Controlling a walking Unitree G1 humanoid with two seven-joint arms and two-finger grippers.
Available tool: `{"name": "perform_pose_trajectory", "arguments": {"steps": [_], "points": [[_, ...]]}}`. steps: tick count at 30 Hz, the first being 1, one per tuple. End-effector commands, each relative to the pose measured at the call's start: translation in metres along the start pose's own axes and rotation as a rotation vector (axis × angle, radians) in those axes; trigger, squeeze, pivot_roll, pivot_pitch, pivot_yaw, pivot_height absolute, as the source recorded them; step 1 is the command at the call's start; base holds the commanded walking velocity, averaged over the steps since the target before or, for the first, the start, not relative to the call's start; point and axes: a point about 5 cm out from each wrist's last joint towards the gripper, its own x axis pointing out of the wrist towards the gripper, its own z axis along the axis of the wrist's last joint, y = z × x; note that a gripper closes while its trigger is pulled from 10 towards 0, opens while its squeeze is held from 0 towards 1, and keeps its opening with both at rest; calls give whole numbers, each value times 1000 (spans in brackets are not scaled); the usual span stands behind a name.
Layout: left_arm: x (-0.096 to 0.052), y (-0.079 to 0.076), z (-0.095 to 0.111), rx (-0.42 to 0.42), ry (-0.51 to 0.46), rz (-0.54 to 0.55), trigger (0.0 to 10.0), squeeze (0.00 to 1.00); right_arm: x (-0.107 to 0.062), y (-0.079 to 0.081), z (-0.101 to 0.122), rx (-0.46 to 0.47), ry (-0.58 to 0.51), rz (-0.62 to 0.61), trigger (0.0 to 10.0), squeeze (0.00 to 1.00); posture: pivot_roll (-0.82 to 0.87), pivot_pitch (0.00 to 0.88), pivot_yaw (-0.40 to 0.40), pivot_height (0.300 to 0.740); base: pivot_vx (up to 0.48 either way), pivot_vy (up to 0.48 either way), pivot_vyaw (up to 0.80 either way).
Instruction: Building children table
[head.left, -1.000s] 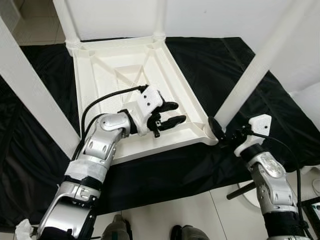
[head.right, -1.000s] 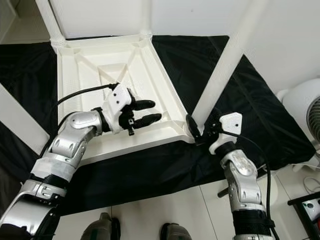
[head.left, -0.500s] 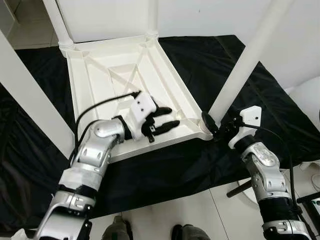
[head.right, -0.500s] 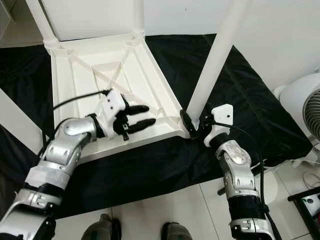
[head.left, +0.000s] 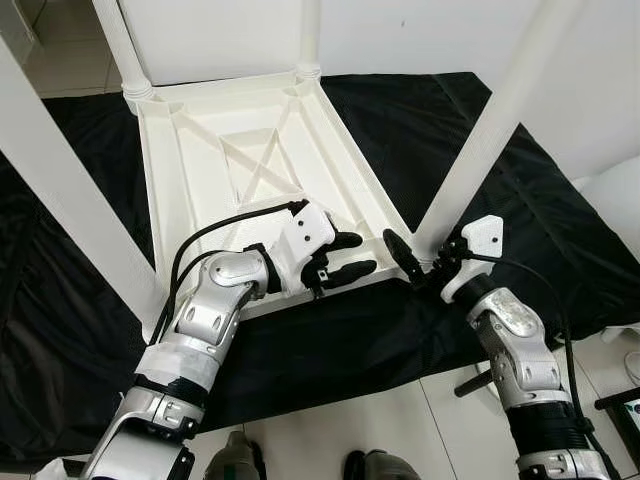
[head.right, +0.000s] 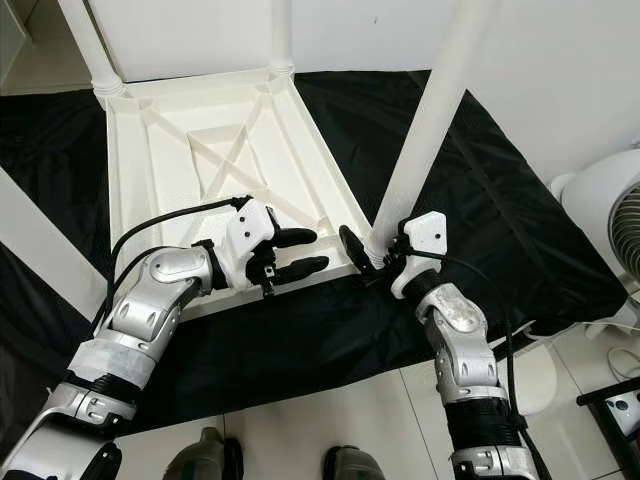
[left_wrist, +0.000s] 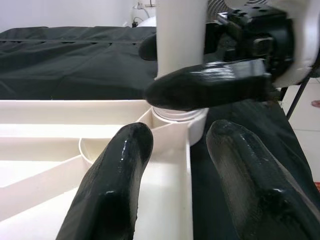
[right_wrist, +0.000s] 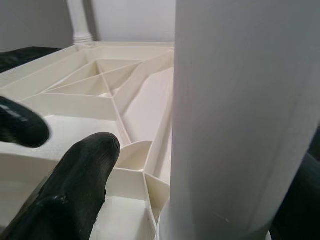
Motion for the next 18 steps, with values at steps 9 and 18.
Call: {"name": "perform_pose_trajectory", "arguments": {"steps": [9,18], "points": [[2,-6,-2,2,7,45,10000,0,-5,-8,-2,-51,31,-30,4941,0,19,13,-26,740,0,0,0],[2,-10,-3,20,14,40,10000,0,-9,-4,-12,-5,109,-155,0,0,22,16,-37,740,0,0,0]]}}
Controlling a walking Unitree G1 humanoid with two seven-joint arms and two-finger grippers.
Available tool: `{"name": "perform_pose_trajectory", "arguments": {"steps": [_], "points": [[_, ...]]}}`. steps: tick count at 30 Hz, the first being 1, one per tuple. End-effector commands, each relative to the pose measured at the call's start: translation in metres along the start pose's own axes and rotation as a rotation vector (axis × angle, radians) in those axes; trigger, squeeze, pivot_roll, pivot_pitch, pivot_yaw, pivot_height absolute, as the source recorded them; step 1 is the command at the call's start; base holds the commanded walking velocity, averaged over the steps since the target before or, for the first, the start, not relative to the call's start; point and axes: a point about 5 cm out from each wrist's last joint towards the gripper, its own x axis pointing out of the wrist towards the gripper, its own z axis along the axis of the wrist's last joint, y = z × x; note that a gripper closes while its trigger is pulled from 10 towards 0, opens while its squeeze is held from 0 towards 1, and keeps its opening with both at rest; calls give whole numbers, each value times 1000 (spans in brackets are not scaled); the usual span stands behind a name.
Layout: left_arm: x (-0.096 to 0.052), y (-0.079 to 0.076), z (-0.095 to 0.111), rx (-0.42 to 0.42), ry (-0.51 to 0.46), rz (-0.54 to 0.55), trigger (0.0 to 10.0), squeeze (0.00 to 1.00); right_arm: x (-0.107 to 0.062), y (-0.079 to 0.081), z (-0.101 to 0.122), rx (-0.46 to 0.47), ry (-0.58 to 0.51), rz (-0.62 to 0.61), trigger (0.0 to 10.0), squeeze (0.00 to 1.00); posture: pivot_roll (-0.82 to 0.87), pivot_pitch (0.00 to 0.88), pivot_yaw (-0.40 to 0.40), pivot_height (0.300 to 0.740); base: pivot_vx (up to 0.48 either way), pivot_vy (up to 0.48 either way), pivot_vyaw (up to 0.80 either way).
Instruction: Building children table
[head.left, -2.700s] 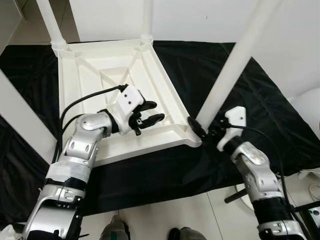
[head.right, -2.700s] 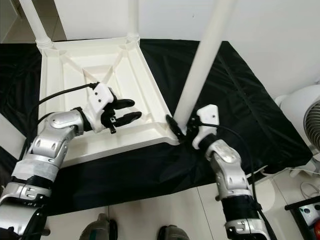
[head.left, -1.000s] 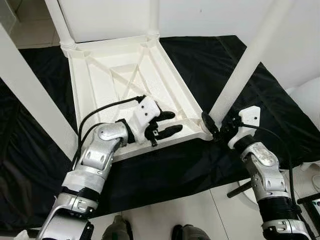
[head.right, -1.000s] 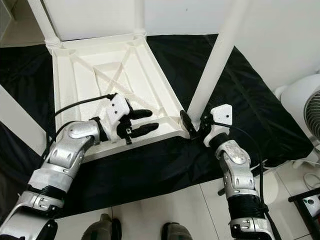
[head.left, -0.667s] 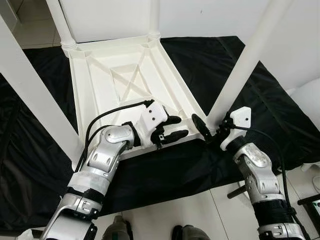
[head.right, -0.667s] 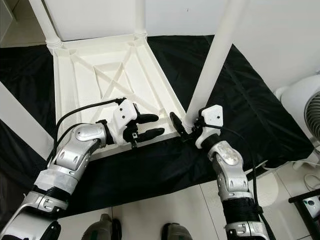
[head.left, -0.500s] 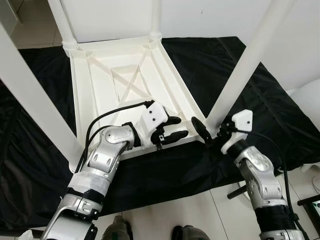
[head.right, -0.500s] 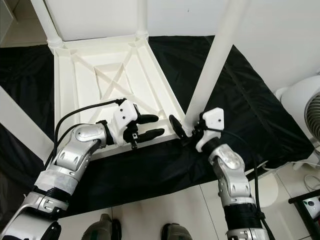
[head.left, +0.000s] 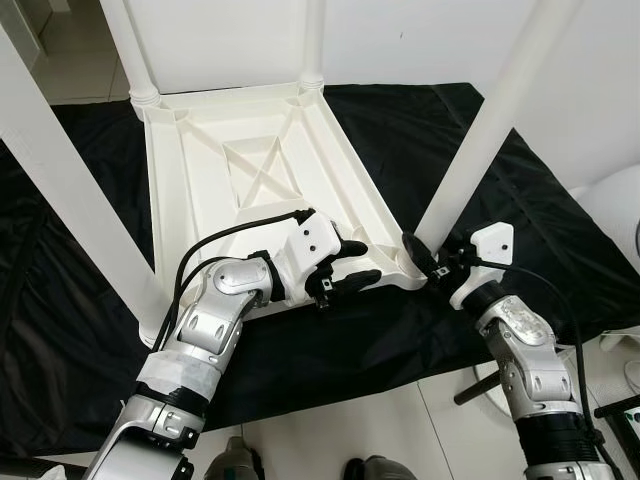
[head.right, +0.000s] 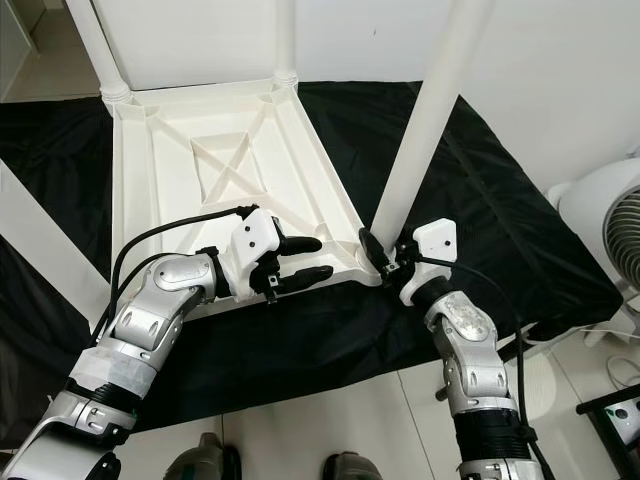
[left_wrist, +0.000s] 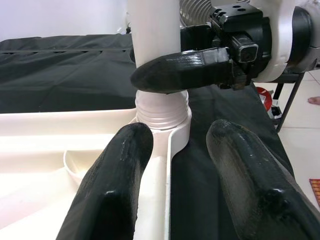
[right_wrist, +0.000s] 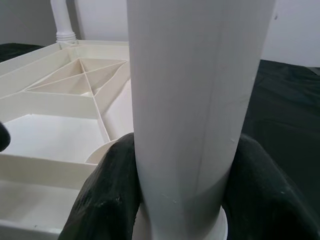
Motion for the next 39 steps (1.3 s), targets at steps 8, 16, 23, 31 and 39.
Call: {"name": "perform_pose_trajectory", "arguments": {"steps": [8,16,23,31,39], "points": [[1,2,-2,3,16,94,10000,0,-3,11,-12,56,98,-242,0,0,14,32,-35,740,0,0,0],[2,4,-3,-5,22,110,10000,0,5,29,-18,195,146,-589,0,0,2,45,-25,740,0,0,0],[4,10,0,-22,18,159,10000,0,15,50,-13,216,137,-595,0,0,10,43,-17,740,0,0,0],[10,9,5,-13,4,163,10000,0,11,40,-8,199,95,-565,10000,1000,16,39,-16,740,0,0,0],[12,5,6,-8,0,142,10000,0,1,28,0,171,48,-421,10000,1000,19,24,-30,740,0,0,0]]}}
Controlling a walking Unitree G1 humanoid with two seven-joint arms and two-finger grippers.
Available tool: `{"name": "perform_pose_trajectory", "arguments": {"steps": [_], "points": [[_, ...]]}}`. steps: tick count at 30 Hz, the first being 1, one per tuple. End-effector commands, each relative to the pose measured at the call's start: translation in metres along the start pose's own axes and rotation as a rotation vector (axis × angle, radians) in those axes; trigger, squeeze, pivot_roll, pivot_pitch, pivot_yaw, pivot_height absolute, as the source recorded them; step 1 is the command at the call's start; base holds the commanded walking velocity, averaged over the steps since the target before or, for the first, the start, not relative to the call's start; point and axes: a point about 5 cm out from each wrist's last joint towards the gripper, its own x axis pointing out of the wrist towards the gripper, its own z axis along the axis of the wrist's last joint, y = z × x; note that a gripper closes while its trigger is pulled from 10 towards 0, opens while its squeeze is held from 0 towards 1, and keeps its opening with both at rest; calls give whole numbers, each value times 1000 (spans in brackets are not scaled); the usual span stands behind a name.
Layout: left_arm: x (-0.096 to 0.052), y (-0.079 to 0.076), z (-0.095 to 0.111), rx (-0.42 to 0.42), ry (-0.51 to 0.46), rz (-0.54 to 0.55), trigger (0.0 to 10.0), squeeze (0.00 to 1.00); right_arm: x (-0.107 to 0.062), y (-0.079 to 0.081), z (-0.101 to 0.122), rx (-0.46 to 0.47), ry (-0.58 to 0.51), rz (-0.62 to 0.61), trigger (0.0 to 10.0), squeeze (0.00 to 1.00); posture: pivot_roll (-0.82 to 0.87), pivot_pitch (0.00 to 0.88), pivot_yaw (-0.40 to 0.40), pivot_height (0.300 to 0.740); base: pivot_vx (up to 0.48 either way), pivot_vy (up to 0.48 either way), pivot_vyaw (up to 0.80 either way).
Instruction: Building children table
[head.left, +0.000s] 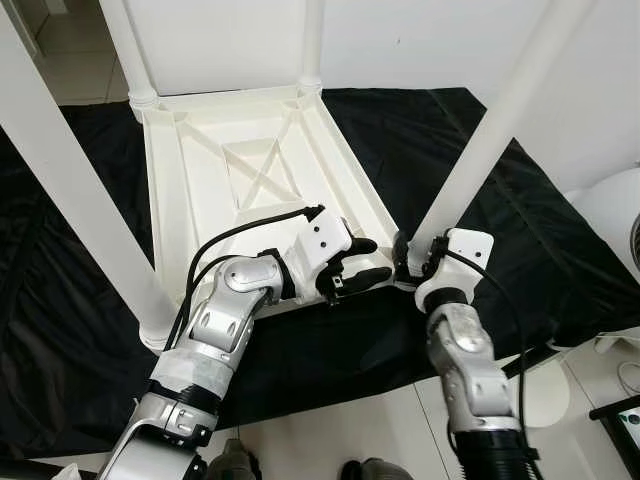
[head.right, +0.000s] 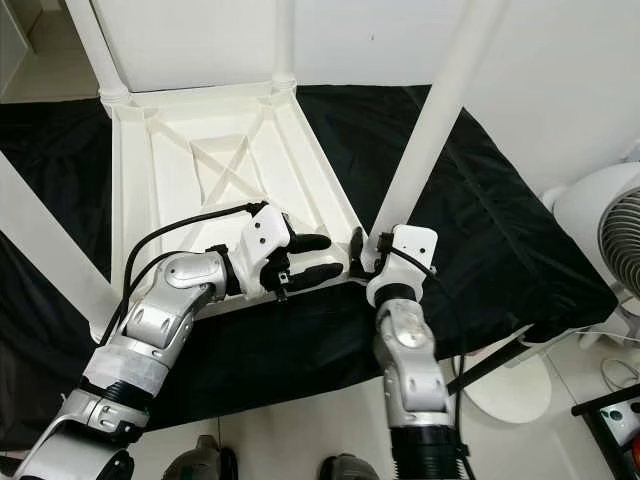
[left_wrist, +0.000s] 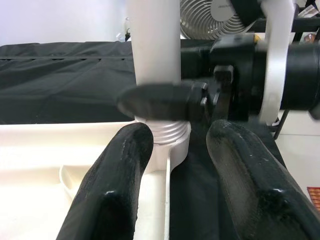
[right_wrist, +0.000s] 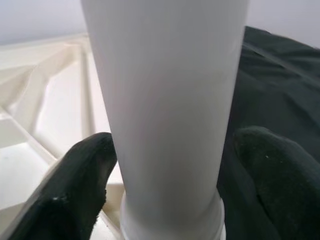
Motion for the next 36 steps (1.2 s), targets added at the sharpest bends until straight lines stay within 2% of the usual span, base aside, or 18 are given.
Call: {"name": "perform_pose_trajectory", "arguments": {"steps": [1,3,4,6,10,13,15,20,21,22,23,26,27,36], "points": [[2,5,1,15,11,129,10000,0,-3,-4,1,12,-3,43,10000,1000,19,24,-30,740,0,0,0],[2,5,1,15,11,129,10000,0,-3,-4,1,12,-3,43,10000,1000,19,24,-30,740,0,0,0],[1,4,0,18,13,120,10000,0,-4,-10,4,-27,-7,113,10000,0,16,14,-34,740,0,0,0],[2,2,-1,23,16,105,10000,0,-3,-23,4,-100,4,229,10000,0,15,3,-40,740,0,0,0],[3,0,-1,25,16,99,10000,0,1,-32,3,-136,18,267,10000,0,16,0,-39,740,0,0,0],[5,-1,0,25,12,97,10000,0,4,-34,0,-165,33,298,10000,0,22,0,-36,740,0,0,0],[10,-2,4,23,-4,92,10000,0,13,-35,-4,-230,64,405,10000,0,23,0,-34,740,0,0,0],[13,-3,6,28,-13,90,10000,0,21,-34,-5,-258,88,491,10000,0,21,0,-30,740,0,0,0],[14,-3,7,30,-15,90,10000,0,25,-34,-5,-267,94,512,9412,0,20,0,-28,740,0,0,0],[14,-3,7,30,-15,90,10000,0,25,-34,-5,-267,94,512,9412,0,20,0,-28,740,0,0,0],[16,-2,8,33,-18,90,10000,0,32,-32,-3,-265,93,560,3647,0,18,0,-29,740,0,0,0],[16,-2,8,33,-18,90,10000,0,32,-32,-3,-265,93,560,3647,0,18,0,-29,740,0,0,0],[17,-3,8,34,-21,89,10000,0,34,-31,-2,-274,88,575,0,0,17,0,-29,740,0,0,0],[19,-3,9,29,-27,96,10000,0,32,-31,-9,-261,105,590,0,0,10,12,-39,740,0,0,0]]}}
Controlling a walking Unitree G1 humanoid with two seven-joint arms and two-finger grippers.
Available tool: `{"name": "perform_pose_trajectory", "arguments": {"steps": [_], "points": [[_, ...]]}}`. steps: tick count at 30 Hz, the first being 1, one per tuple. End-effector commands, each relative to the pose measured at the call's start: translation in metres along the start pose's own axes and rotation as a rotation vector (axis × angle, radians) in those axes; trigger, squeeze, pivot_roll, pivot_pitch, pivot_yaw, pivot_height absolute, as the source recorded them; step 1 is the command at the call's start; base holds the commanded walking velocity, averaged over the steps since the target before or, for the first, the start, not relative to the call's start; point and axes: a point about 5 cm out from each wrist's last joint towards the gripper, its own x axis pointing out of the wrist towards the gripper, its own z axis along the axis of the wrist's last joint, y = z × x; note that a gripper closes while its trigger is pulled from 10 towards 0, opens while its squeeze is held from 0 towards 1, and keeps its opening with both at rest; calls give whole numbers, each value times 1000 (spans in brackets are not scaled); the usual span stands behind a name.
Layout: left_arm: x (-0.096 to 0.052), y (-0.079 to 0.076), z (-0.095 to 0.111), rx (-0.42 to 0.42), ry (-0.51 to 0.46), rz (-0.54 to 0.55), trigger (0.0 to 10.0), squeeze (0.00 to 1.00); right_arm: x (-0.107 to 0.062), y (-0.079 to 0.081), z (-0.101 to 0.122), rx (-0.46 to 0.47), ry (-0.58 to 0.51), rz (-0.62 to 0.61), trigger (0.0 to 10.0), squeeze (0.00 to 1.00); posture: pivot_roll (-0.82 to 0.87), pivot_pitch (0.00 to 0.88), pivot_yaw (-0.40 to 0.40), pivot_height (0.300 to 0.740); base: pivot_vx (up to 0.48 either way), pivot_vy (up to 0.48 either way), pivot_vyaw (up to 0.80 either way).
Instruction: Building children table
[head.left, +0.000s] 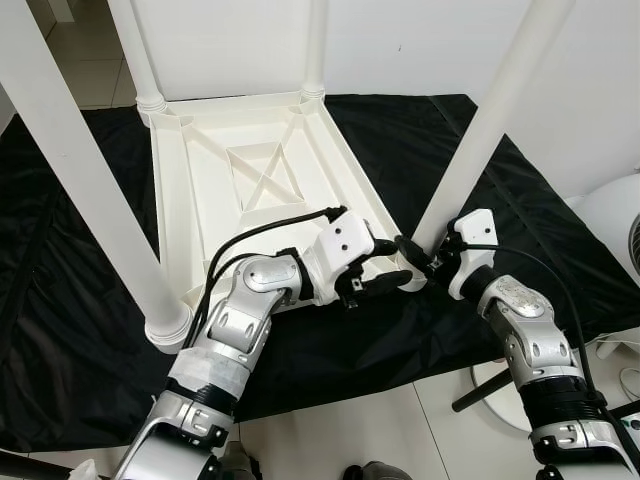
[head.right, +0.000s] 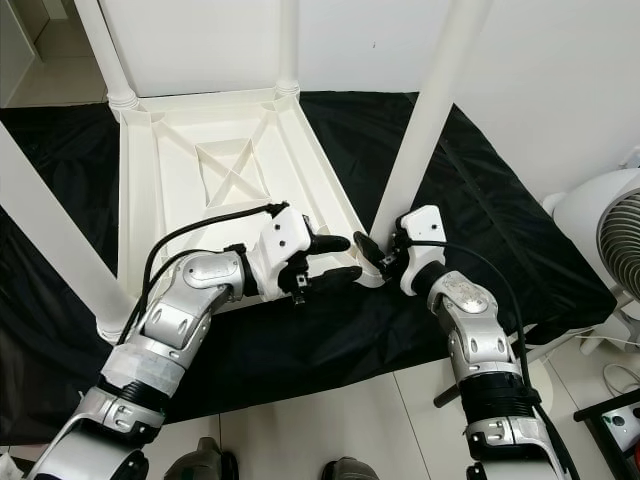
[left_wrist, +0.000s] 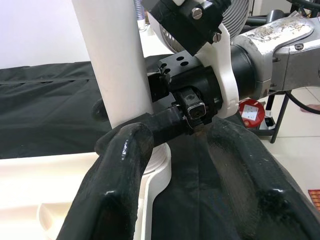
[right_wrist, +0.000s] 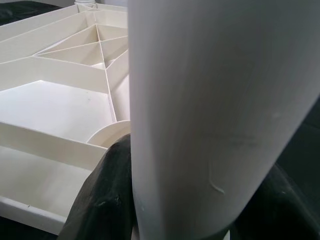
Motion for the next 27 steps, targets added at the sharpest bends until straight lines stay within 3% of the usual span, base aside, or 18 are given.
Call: {"name": "perform_pose_trajectory", "arguments": {"steps": [1,3,4,10,12,14,15,18,19,20,27], "points": [[2,6,-1,5,10,132,10000,0,-2,4,-7,-10,22,11,0,0,5,19,-40,740,0,0,0],[2,6,-1,5,10,132,10000,0,-2,4,-7,-10,22,11,0,0,5,19,-40,740,0,0,0],[2,5,-2,2,10,132,10000,0,-3,4,-9,7,29,-38,10000,0,2,23,-40,740,0,0,0],[1,4,-3,-10,12,128,10000,0,-4,11,-9,61,34,-241,10000,0,-2,34,-36,740,0,0,0],[1,4,-3,-10,12,128,10000,0,-4,11,-9,61,34,-241,10000,0,-2,34,-36,740,0,0,0],[0,3,-4,-10,17,127,10000,0,-2,19,-5,118,20,-379,10000,0,-4,35,-37,740,0,0,0],[0,3,-4,-10,17,127,10000,0,-2,19,-5,118,20,-379,10000,0,-4,35,-37,740,0,0,0],[-2,5,-6,-10,25,133,10000,0,0,34,-2,187,29,-566,10000,0,-4,33,-40,740,0,0,0],[-2,5,-6,-10,25,133,10000,0,0,34,-2,187,29,-566,10000,0,-4,33,-40,740,0,0,0],[-3,7,-6,-7,28,142,10000,0,4,50,-6,248,63,-660,10000,0,-2,30,-41,740,0,0,0],[-4,8,-5,-6,27,149,10000,0,13,67,-1,327,54,-667,10000,0,10,29,-47,740,0,0,0]]}}
